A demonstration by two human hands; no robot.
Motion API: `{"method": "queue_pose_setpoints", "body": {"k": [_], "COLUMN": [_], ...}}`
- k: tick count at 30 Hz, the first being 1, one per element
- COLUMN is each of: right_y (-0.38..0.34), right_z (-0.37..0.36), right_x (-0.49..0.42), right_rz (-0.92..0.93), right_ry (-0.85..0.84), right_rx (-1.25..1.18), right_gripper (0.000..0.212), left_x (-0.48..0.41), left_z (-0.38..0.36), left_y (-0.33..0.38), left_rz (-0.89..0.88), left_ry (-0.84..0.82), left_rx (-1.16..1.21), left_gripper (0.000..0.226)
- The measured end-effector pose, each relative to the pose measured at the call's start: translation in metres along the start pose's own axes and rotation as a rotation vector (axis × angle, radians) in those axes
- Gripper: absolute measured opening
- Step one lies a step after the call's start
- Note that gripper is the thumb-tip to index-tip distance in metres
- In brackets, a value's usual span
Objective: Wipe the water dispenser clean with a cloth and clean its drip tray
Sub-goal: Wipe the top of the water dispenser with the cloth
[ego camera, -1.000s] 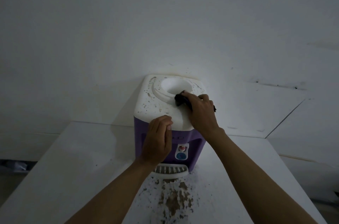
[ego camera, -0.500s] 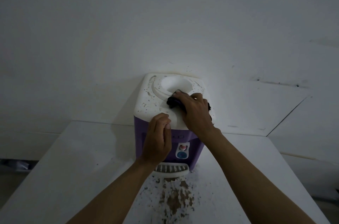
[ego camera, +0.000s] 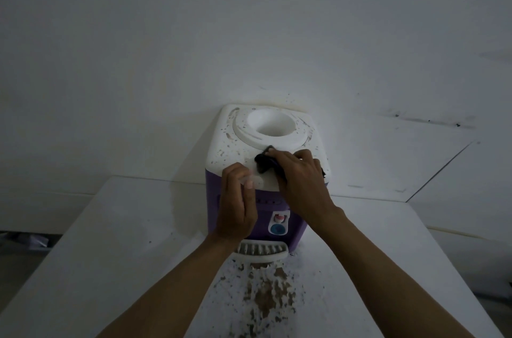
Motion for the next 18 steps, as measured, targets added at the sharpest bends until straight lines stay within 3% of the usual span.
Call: {"method": "queue_pose_setpoints", "body": {"k": [2, 7, 9, 12, 16, 18], "right_y": [0.002, -0.002, 0.006, 0.014, -0.009, -0.009], "right_z": [-0.001, -0.012, -0.007, 0.007, 0.0, -0.002], "right_x": [-0.002, 0.018, 0.022, 0.01, 0.004, 0.008], "right_rz": [-0.059, 0.222, 0.138, -0.14, 0.009, -0.025], "right_ry": [0.028, -0.065, -0.012, 0.051, -0.014, 0.016], "right_rx": [-0.002, -0.007, 0.009, -0.003, 0.005, 0.011], "right_gripper": [0.038, 0.042, 0.039, 0.035, 0.036, 0.036], "left_x": [-0.002, -0.005, -0.004, -0.004, -0.003, -0.003], "left_z": [0.001, 0.007, 0.008, 0.006, 0.003, 0.003], "left_y": [0.0, -0.001, -0.002, 0.002, 0.001, 0.001], "left_rz": [0.004, 0.008, 0.0, 0.002, 0.017, 0.008], "left_ry": [0.028, 0.052, 0.054, 0.043, 0.041, 0.043], "left_rx": [0.015, 0.07, 0.054, 0.017, 0.039, 0.061], "left_gripper": [0.028, 0.02, 0.026, 0.033, 0.03, 0.027]}}
Point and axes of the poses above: each hand's wrist, its own x-axis away from the middle knuckle, its own z-axis out of the back of the hand, y = z × x, the point moved 4 cm from there along -x, towards the middle knuckle, and after that the axes turned 15 degrees about -y, right-handed, at the moved point
